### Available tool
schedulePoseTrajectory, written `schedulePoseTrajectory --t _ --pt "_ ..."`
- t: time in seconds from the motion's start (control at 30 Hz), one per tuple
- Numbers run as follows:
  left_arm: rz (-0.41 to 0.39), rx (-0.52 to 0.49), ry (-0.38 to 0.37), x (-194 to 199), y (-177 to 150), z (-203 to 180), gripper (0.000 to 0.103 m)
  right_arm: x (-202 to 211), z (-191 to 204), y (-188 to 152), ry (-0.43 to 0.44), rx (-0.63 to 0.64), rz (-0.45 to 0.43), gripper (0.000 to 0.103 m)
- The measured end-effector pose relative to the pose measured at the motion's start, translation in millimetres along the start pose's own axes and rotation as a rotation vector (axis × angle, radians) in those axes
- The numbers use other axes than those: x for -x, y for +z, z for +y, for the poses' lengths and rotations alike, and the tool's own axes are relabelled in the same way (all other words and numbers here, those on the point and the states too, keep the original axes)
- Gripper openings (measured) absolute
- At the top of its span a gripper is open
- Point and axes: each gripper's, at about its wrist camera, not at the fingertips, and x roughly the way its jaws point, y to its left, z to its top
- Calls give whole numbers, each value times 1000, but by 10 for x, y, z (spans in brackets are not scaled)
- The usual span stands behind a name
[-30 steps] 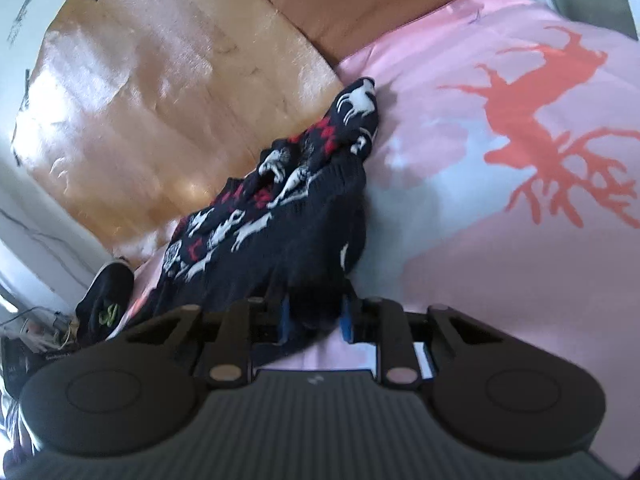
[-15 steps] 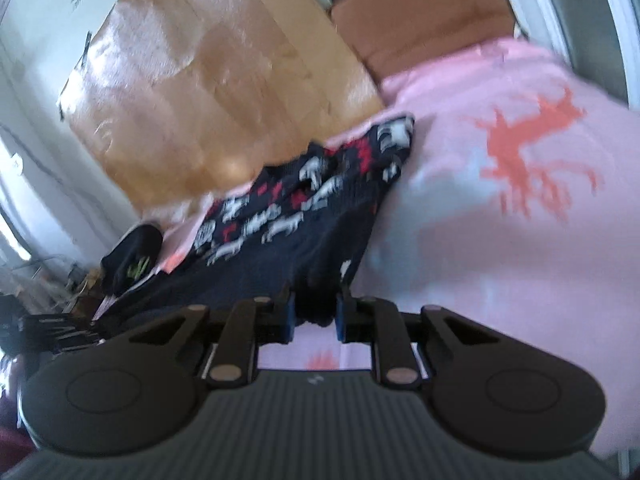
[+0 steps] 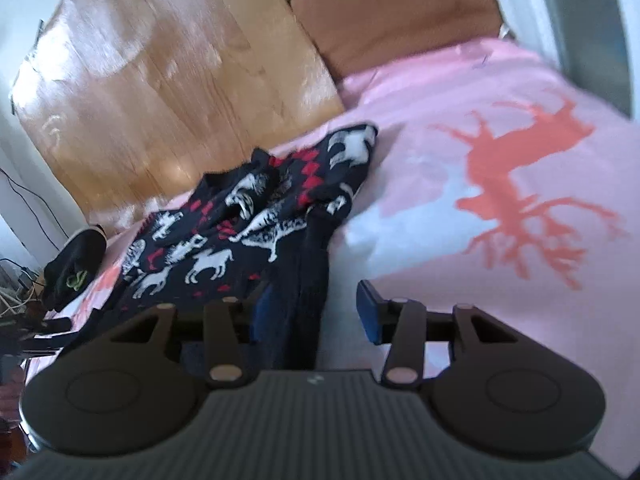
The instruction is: Fold small clothes
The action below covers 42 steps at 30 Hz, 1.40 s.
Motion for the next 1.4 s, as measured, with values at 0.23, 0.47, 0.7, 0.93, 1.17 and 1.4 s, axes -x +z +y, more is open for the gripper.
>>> schedulePoseTrajectory --t 0.23,0.47,0.7,0.93,1.17,1.4 --pt "-162 -106 -31 378 47 -257 8 330 216 70 -16 96 -135 8" --pt "-58 -56 151 -252 136 -59 12 -207 54 184 -116 98 -42 9" --pt "-169 -67 178 87 469 40 29 -105 -51 760 -39 19 -88 31" --pt "-104 -263 131 -726 1443 -652 35 -1316 467 1642 87 140 68 55" --pt "30 -307 193 -2154 1872 -1012 47 -2547 671 1854 76 139 267 73" --pt "19 -303 185 -2123 1718 -906 9 -2596 745 1774 76 168 257 13"
